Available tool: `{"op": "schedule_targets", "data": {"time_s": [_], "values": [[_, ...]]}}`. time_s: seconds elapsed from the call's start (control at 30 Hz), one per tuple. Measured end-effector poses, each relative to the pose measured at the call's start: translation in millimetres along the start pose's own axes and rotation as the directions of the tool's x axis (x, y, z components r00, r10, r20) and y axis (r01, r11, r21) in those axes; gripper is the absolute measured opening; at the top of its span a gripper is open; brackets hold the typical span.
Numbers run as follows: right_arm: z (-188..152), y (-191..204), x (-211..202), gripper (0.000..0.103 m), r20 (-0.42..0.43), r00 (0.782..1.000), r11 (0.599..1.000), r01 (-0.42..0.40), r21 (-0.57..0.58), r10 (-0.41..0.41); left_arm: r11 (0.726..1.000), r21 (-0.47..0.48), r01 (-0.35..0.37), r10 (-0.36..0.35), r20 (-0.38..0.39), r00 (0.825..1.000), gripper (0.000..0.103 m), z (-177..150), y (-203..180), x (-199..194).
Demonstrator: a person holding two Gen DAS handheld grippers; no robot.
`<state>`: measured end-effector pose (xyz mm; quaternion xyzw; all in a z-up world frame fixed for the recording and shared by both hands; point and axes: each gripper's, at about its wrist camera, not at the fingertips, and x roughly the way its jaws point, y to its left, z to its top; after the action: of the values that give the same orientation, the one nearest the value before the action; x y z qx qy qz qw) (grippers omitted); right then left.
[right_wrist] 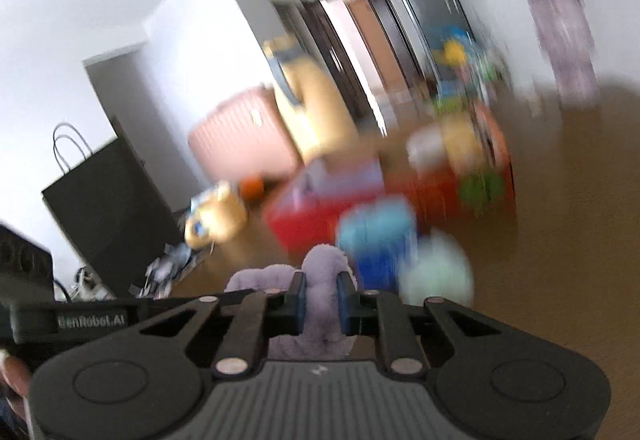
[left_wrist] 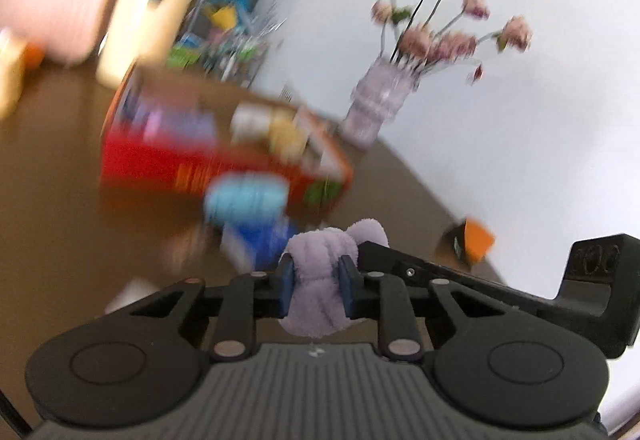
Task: Organize soft objects
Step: 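Carry the lavender scrunchie into the box and open both grippers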
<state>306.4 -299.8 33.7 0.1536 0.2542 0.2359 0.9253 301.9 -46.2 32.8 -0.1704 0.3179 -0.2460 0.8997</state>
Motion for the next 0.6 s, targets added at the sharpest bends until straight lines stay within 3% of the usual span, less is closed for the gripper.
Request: {"op": "schedule_targets", "data": {"time_s": [0.13, 0.27, 0.4, 0.6], "values": [[93, 3, 54, 0.015, 0.070, 0.996, 0.992, 0.070, -0.103, -0.063, 0.997, 0.070, -0.012, 0.009, 0.034, 0.999, 0.022, 102, 0, 41], [161, -21, 141, 0.014, 0.031, 0.990, 0.988, 0.140, -0.072, -0.138, 0.997, 0.056, -0.058, 0.058, -0.005, 0.998, 0.021, 186, 23, 124], [189, -67, 234, 0.014, -0.097, 0.982, 0.986, 0.165, 0.037, -0.160, 0.992, -0.062, -0.110, 0.106, -0.062, 0.992, 0.021, 223, 72, 203], [182, -119, 331, 0.014, -0.261, 0.954, 0.968, 0.194, 0.160, -0.148, 0.963, -0.171, -0.209, 0.187, -0.137, 0.973, 0.020, 230, 136, 280]]}}
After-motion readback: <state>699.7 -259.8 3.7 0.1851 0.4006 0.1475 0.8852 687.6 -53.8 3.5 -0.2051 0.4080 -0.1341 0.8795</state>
